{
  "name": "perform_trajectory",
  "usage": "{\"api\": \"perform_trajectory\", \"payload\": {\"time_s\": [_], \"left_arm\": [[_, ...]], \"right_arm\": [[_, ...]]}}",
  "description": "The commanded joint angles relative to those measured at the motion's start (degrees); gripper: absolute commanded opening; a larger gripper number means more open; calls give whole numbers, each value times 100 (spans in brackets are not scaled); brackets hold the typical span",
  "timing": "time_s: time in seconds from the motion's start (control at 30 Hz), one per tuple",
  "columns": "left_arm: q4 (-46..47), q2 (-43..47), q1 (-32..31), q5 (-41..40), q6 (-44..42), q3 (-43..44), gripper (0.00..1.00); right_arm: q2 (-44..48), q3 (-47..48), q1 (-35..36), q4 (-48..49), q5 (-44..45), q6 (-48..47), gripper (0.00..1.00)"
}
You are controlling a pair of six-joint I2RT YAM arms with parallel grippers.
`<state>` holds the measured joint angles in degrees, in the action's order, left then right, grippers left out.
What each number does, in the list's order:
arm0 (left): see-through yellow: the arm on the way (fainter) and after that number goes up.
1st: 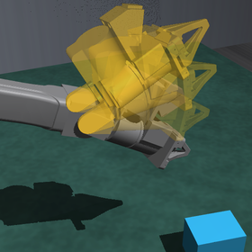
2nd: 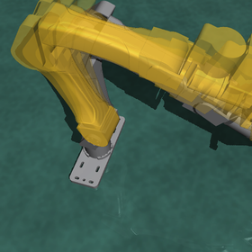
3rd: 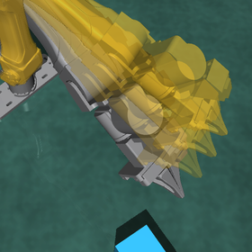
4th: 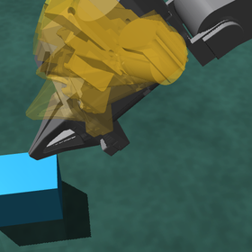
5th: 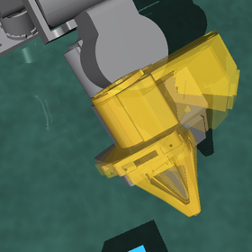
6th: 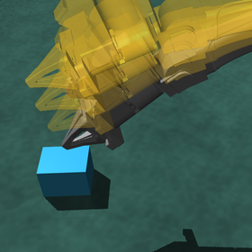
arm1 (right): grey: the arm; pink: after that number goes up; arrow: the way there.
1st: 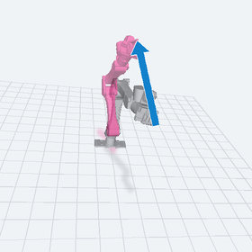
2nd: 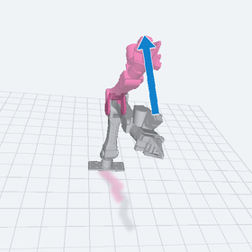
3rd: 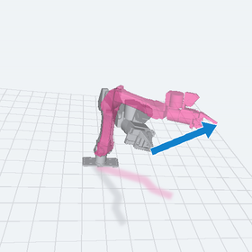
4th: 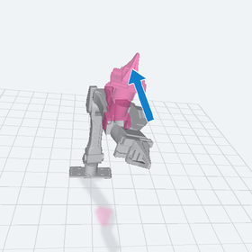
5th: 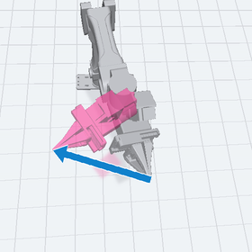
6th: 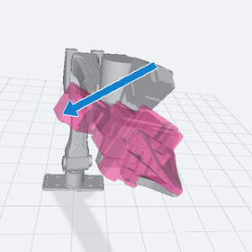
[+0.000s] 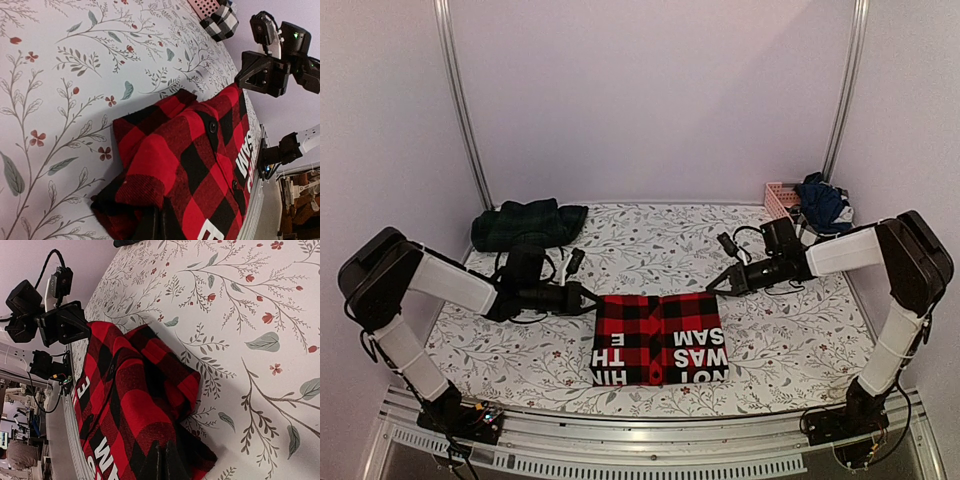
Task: Fold and stack the mixed laundry pile
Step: Adjust the square-folded T-shirt at the center of the board.
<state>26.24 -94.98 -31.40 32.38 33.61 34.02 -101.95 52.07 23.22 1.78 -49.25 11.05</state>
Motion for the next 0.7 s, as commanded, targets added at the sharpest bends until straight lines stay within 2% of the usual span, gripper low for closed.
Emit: {"api": "perform_trajectory", "payload": {"time_s": [0.0,0.03,0.07,0.1,0.13,0.17,0.3,0.47,0.6,0.67], "left_arm": [[248,320,95,142,8,57,0],[181,332,97,123,-34,85,0],[97,312,106,104,-74,131,0],[49,280,105,115,-103,168,0],[40,228,106,141,-111,195,0],[46,186,107,157,-98,200,0],[158,131,102,112,-53,127,0],[246,63,109,65,-17,96,0],[312,-78,116,66,-23,111,0],[364,-118,124,106,-10,110,0]], "right_arm": [[421,85,21,-253,100,-97,1],[461,86,13,-417,89,-99,16],[501,54,3,-507,93,-135,37],[536,-16,-11,-529,143,-123,54],[592,-101,-33,-525,167,-86,62],[636,-176,-78,-509,132,-16,65],[611,-396,-205,-566,1,201,65],[275,-536,-197,-302,-18,407,58],[62,-427,-101,152,-330,560,42],[19,-292,-6,271,-440,603,27]]}}
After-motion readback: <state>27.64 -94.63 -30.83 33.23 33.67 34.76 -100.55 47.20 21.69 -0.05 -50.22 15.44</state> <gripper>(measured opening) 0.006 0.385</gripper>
